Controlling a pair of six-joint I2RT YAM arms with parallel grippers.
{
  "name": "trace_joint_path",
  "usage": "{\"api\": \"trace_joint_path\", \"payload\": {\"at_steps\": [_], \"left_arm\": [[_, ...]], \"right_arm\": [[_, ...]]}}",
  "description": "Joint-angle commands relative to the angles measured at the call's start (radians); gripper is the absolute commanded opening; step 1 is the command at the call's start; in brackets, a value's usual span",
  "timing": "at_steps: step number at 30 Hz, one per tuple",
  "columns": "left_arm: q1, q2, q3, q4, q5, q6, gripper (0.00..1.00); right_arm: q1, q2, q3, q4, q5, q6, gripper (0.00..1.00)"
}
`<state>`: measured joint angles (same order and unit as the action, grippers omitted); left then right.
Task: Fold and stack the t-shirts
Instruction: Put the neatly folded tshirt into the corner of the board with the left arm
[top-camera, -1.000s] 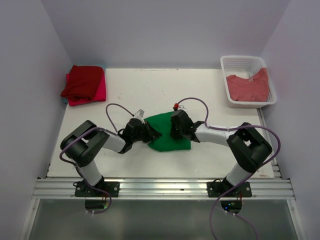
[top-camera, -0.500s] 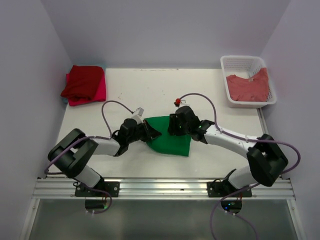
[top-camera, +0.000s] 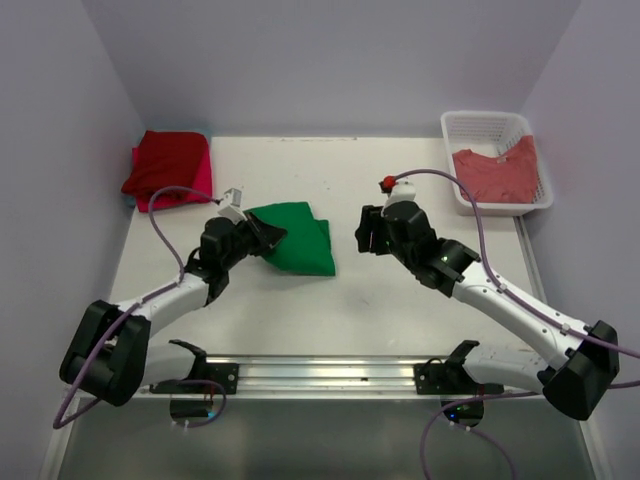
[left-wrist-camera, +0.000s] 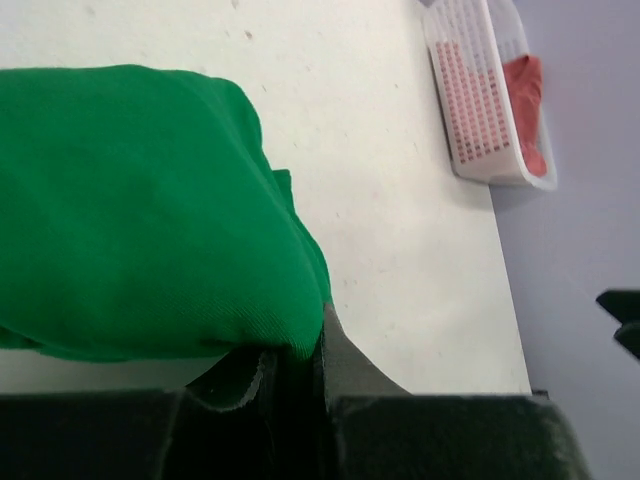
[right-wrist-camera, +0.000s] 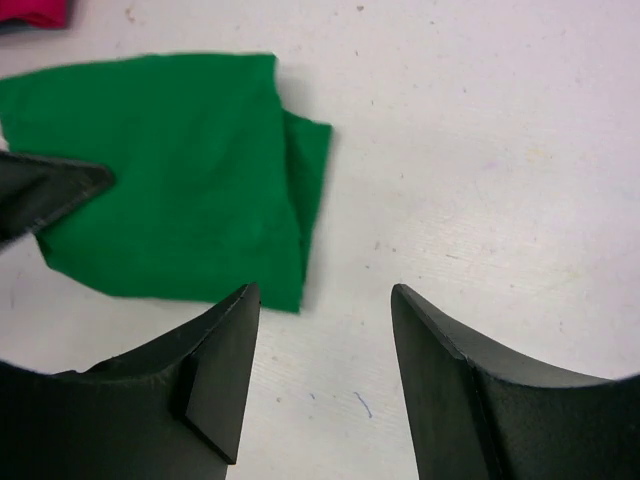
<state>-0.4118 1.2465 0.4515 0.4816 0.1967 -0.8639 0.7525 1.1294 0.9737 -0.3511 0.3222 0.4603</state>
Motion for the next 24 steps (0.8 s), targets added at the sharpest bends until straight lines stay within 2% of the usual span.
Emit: {"api": "trace_joint_path", "payload": {"at_steps": [1, 7, 10, 16, 18, 21, 24], "left_arm": [[0.083, -0.035, 0.128, 0.043, -0.014, 0.058, 0.00], [0.237, 0.033, 0.350, 0.075, -0.033, 0.074, 0.00], [0.316, 0.119, 0.492, 0.098, -0.037, 0.095, 0.00], [0.504, 0.379, 0.820, 0.071, -0.108, 0.164, 0.00], [0.574, 0.482, 0.953, 0.041, -0.083, 0.175, 0.00], [0.637, 0.566, 1.074, 0.022, -0.109, 0.219, 0.00], [0.648, 0.623, 1.095, -0.066, -0.150, 0.301, 0.00]], "right_arm": [[-0.001, 0.001, -0.027, -0.054, 0.045, -0.015, 0.59], [-0.001, 0.023, -0.073, -0.045, 0.000, 0.020, 0.58], [-0.001, 0.030, -0.090, -0.035, -0.014, 0.023, 0.57], [-0.001, 0.029, -0.104, -0.051, -0.029, 0.023, 0.57], [-0.001, 0.018, -0.105, -0.061, -0.037, 0.023, 0.56], [-0.001, 0.004, -0.110, -0.072, -0.043, 0.021, 0.56], [-0.001, -0.003, -0.112, -0.071, -0.048, 0.026, 0.55]]}}
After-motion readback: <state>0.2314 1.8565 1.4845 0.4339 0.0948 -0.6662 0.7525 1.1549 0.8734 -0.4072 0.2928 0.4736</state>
